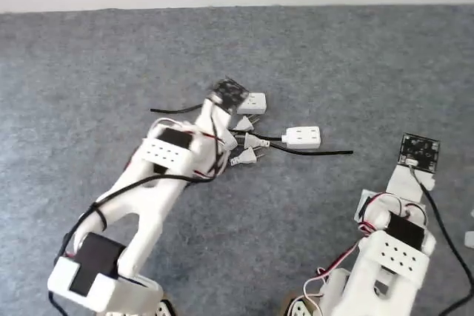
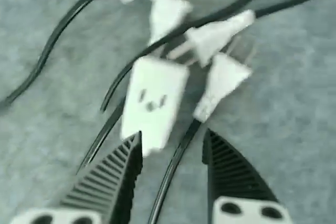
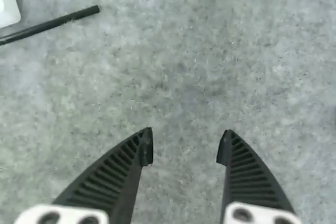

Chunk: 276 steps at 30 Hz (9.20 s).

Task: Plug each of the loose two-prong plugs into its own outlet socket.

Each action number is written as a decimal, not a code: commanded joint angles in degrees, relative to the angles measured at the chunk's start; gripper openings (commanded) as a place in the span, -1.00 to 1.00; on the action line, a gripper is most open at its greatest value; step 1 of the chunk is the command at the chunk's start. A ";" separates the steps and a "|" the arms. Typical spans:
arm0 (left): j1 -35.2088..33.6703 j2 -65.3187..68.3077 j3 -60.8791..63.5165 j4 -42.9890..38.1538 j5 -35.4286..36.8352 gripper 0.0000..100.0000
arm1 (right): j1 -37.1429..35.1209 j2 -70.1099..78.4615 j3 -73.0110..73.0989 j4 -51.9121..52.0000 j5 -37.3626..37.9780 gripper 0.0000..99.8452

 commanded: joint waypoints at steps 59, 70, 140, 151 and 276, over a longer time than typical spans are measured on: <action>-16.35 19.16 -21.67 -10.90 6.68 -0.96 | -2.33 -1.71 0.00 -1.10 0.97 -0.60; -21.54 19.96 -21.67 -13.36 6.95 -0.96 | -2.42 -1.54 0.00 -1.10 0.97 -0.60; -24.44 33.14 -46.64 12.40 5.71 -0.51 | -3.91 -1.19 0.18 -1.01 1.05 -0.60; -24.79 33.14 -48.13 12.31 5.63 -0.51 | -3.91 -1.19 0.18 -1.01 1.05 -0.60; 8.97 -13.98 16.66 10.11 27.60 -0.97 | -5.23 -1.27 2.11 -4.00 2.64 -0.60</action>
